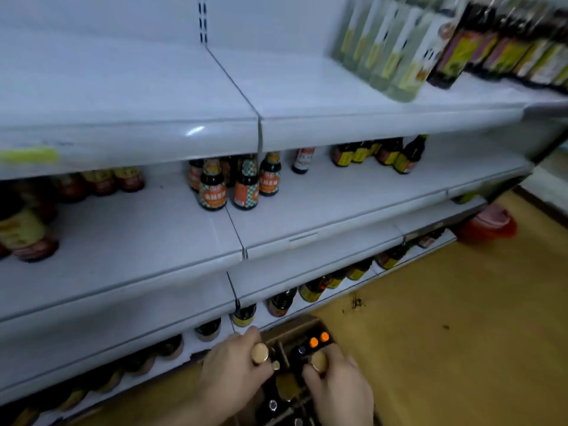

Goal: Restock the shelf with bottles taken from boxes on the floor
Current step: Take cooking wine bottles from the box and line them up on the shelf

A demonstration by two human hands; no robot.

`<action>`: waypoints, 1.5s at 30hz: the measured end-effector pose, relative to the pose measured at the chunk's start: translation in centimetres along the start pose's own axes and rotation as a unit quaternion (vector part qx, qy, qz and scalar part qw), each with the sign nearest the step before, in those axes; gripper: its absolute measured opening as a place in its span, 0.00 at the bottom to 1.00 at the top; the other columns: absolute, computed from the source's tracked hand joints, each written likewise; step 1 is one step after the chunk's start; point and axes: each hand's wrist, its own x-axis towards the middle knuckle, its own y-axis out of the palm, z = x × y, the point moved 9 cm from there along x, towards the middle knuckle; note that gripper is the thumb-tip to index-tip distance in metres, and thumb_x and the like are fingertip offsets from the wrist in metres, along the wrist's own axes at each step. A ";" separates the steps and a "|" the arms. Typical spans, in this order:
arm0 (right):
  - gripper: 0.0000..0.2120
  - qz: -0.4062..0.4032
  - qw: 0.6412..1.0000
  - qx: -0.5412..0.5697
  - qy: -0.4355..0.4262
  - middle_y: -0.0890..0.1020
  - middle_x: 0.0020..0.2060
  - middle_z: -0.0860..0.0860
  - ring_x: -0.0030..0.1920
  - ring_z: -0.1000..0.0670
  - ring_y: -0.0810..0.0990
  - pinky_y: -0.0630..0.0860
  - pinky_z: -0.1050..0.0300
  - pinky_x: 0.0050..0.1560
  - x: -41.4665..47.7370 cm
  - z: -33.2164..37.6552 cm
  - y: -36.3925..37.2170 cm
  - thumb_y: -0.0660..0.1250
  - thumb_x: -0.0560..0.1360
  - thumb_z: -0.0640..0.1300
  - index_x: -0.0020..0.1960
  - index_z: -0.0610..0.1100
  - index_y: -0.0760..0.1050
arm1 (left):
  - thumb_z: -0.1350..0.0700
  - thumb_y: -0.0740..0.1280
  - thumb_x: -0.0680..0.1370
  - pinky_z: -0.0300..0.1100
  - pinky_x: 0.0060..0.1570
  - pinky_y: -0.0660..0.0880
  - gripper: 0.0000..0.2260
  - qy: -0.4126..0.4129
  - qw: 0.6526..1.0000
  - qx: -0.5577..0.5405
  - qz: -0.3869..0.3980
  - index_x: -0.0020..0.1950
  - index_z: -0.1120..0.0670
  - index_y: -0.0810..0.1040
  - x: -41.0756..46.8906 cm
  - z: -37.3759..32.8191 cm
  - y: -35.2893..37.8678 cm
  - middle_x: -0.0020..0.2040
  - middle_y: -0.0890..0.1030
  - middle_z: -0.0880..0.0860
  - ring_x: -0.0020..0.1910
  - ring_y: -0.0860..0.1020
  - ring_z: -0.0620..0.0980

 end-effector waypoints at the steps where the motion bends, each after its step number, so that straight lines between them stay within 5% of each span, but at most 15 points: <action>1: 0.13 -0.004 1.000 0.013 -0.002 0.72 0.45 0.55 0.56 0.47 0.78 0.75 0.52 0.54 -0.7 0.6 -1.7 0.64 0.76 0.62 0.54 0.57 0.69 | 0.35 0.62 0.67 0.48 0.42 0.75 0.18 0.010 1.000 -0.007 -0.012 0.47 0.46 0.68 -0.5 -1.2 -1.6 0.41 0.76 0.46 0.43 0.77 0.47; 9: 0.12 -0.130 0.988 0.037 -0.078 0.74 0.39 0.54 0.42 0.50 0.73 0.67 0.54 0.34 -5.9 5.6 -11.9 0.63 0.75 0.60 0.46 0.53 0.66 | 0.39 0.66 0.71 0.48 0.37 0.76 0.13 0.045 0.992 -0.048 -0.104 0.44 0.45 0.68 -3.6 -7.5 -12.6 0.38 0.77 0.47 0.38 0.77 0.48; 21: 0.11 -0.179 0.969 0.074 -0.152 0.78 0.39 0.53 0.41 0.50 0.78 0.74 0.50 0.39 -8.8 10.8 -17.3 0.66 0.75 0.58 0.47 0.52 0.71 | 0.42 0.68 0.74 0.43 0.36 0.75 0.09 0.027 0.986 -0.026 -0.164 0.44 0.44 0.70 -6.9 -9.1 -19.4 0.38 0.79 0.45 0.38 0.76 0.42; 33: 0.11 -0.145 0.962 0.070 -0.220 0.78 0.35 0.51 0.37 0.52 0.76 0.68 0.54 0.33 -12.2 18.4 -17.5 0.69 0.75 0.55 0.42 0.51 0.70 | 0.38 0.67 0.71 0.45 0.38 0.74 0.13 -0.009 0.979 -0.036 -0.201 0.43 0.43 0.68 -12.0 -4.8 -25.1 0.39 0.78 0.45 0.41 0.77 0.44; 38: 0.10 -0.156 0.955 0.072 -0.242 0.79 0.36 0.53 0.38 0.53 0.78 0.77 0.52 0.38 -14.9 22.5 -16.9 0.69 0.73 0.58 0.43 0.53 0.72 | 0.40 0.68 0.72 0.44 0.37 0.72 0.13 -0.017 0.974 -0.048 -0.220 0.43 0.47 0.70 -15.2 -2.2 -28.5 0.39 0.78 0.47 0.39 0.76 0.42; 45: 0.11 -0.147 0.943 0.096 -0.282 0.79 0.35 0.50 0.38 0.50 0.78 0.77 0.47 0.40 -20.2 28.5 -15.1 0.70 0.72 0.55 0.41 0.50 0.73 | 0.40 0.68 0.72 0.47 0.40 0.73 0.13 -0.038 0.965 -0.057 -0.254 0.43 0.47 0.69 -21.8 2.7 -33.6 0.40 0.77 0.49 0.41 0.76 0.46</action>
